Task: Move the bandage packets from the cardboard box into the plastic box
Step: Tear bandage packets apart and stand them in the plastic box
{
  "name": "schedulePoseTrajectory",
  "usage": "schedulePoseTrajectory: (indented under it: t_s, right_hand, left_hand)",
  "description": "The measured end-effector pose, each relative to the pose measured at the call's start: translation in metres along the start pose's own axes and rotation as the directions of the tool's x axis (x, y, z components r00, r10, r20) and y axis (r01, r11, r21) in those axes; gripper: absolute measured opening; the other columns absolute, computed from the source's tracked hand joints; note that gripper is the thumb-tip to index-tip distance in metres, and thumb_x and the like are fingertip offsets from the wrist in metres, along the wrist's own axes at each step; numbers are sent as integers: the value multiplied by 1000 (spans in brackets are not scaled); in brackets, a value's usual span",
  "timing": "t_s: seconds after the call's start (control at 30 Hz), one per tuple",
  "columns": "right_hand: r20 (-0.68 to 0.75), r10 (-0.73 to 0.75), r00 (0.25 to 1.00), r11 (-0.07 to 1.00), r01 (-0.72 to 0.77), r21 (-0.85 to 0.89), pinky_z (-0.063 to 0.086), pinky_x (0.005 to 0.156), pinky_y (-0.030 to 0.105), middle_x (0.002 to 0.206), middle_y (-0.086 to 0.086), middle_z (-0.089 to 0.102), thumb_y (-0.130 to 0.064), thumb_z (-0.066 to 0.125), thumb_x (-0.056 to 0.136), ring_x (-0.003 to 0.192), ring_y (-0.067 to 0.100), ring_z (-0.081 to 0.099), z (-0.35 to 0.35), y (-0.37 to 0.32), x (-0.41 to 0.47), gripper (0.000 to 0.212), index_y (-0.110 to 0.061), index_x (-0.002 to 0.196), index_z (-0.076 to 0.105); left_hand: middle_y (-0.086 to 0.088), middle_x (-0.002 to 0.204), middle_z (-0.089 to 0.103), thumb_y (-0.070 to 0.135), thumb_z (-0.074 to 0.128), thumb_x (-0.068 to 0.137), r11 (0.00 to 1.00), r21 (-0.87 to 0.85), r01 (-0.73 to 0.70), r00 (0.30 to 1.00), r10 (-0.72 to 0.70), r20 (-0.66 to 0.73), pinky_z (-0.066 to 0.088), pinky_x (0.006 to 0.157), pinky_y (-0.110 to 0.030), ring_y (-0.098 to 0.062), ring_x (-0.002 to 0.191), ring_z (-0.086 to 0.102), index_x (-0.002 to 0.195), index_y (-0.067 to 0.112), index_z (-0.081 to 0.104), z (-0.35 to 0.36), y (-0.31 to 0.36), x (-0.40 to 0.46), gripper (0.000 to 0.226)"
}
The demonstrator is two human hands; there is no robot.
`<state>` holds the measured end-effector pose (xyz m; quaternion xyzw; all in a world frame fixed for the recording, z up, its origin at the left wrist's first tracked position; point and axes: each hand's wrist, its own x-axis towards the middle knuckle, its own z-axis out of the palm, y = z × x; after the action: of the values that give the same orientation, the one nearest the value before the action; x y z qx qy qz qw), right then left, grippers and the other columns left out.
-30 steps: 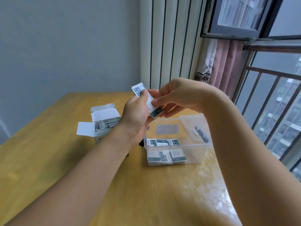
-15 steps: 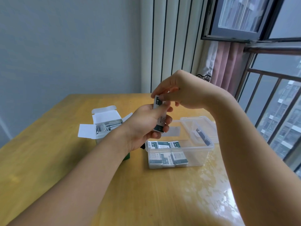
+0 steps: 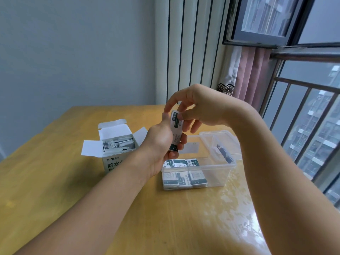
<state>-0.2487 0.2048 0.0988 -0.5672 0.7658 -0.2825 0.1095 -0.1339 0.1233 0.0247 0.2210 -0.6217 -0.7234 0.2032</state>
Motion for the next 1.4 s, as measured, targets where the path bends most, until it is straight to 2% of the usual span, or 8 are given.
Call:
schedulePoseTrajectory:
  t_s: [0.13, 0.3, 0.43, 0.5, 0.7, 0.87, 1.07, 1.4]
  right_hand:
    - [10, 4, 1000, 999, -4, 33, 61, 58, 29, 94, 8, 71, -1, 54, 99, 72, 18, 76, 0, 3, -1, 24, -15, 110, 70]
    - [-29, 70, 997, 996, -68, 55, 64, 67, 32, 98, 7, 73, -1, 58, 96, 81, 19, 76, -26, 22, -17, 22, -15, 102, 73]
    - [21, 210, 978, 972, -206, -111, 62, 67, 27, 101, 2, 74, -4, 60, 95, 83, 16, 76, -48, 49, -31, 24, -22, 102, 74]
    - [85, 262, 961, 956, -246, -158, 63, 69, 29, 102, 5, 74, -1, 58, 97, 86, 18, 75, -41, 58, -27, 29, -23, 104, 75]
    - [171, 301, 938, 926, -245, -288, 61, 78, 27, 101, 1, 74, 0, 59, 94, 90, 15, 73, -23, 66, -11, 38, -29, 113, 74]
    - [180, 316, 932, 864, -205, -459, 51, 72, 26, 106, -4, 72, -6, 62, 93, 91, 17, 63, -7, 63, -15, 33, -32, 106, 76]
    - [217, 321, 922, 835, -167, -525, 56, 90, 43, 101, 0, 73, 1, 54, 92, 98, 26, 67, 23, 66, -20, 40, -30, 104, 77]
    - [196, 285, 938, 810, -127, -572, 57, 88, 39, 97, -1, 73, 3, 57, 92, 91, 18, 67, 10, 58, -14, 37, -27, 100, 77]
  left_hand:
    - [-8, 67, 63, 60, 16, 104, 999, -45, -29, 1000, 28, -13, 34, 40, -23, -16, 51, 53, 95, 10, 65, 3, -1, 1, 71]
    - [-11, 94, 73, 70, 16, 98, 974, 217, -72, 997, 63, 51, 54, 52, -32, -24, 81, 73, 117, 20, 57, -1, 7, -1, 67]
    - [-1, 93, 66, 66, 23, 98, 732, 601, -323, 927, 374, 42, 60, 78, -45, -20, 90, 66, 112, 23, 54, -1, 0, 2, 54]
    - [0, 90, 67, 65, 26, 98, 666, 656, -355, 913, 397, 92, 56, 83, -48, -19, 90, 64, 107, 23, 56, -1, -7, 2, 53]
    - [10, 68, 54, 53, 30, 104, 417, 800, -431, 839, 512, 185, 34, 57, -30, -7, 66, 51, 84, 29, 49, -2, -23, 6, 37]
    - [11, 62, 50, 52, 30, 105, 383, 808, -447, 802, 571, 173, 30, 54, -30, -6, 62, 49, 80, 32, 45, -3, -26, 6, 36]
    - [9, 59, 47, 54, 29, 104, 358, 827, -433, 817, 543, 193, 27, 53, -32, -8, 60, 46, 69, 31, 38, -3, -28, 6, 43]
    - [7, 57, 47, 56, 28, 104, 339, 839, -425, 824, 530, 203, 28, 54, -32, -11, 60, 47, 65, 27, 39, -1, -30, 6, 50]
